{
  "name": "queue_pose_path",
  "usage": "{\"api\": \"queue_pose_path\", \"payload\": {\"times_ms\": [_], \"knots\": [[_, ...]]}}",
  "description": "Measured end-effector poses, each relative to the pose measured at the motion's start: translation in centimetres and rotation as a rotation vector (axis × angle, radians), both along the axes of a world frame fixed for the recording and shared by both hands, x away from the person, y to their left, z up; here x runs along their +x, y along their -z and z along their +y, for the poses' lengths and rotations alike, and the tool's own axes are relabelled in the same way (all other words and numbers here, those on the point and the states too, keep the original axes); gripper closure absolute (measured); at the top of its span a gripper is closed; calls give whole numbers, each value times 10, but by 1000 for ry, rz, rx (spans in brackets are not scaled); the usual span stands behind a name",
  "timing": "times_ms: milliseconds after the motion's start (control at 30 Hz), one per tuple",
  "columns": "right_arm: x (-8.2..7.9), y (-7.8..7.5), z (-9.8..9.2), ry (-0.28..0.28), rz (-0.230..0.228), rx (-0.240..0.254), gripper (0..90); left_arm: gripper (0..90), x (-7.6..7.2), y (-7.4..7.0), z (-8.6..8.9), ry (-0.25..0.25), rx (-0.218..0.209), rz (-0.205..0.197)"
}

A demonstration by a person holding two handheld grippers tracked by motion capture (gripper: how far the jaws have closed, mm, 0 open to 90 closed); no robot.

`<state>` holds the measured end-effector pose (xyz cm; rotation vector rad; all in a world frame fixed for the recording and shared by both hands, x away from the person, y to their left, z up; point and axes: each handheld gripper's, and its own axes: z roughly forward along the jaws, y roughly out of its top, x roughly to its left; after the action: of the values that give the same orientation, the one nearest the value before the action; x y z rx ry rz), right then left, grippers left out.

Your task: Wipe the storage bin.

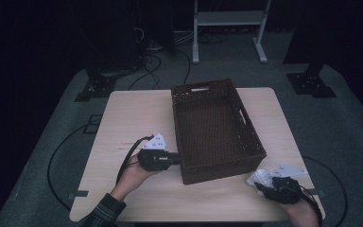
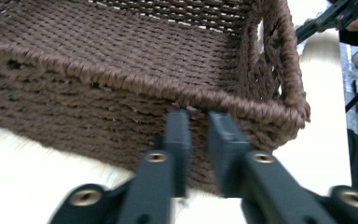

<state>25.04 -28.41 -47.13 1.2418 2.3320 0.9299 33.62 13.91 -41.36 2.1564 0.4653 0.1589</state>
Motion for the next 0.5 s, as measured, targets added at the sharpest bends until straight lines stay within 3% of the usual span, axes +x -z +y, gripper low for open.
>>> {"api": "queue_pose_path", "payload": {"times_ms": [67, 233, 367, 500], "knots": [[0, 0, -1, 0, -2, 0, 571, 596, -3, 4, 3, -14, 4, 3], [0, -1, -2, 7, 4, 9, 570, 438, -11, 16, 7, -21, 29, -6], [-1, -4, -1, 12, 3, 19, 570, 351, -15, 25, 7, -27, 73, -18], [-1, -4, 1, 15, 5, 16, 570, 288, -16, 33, 3, -41, 68, -20]]}}
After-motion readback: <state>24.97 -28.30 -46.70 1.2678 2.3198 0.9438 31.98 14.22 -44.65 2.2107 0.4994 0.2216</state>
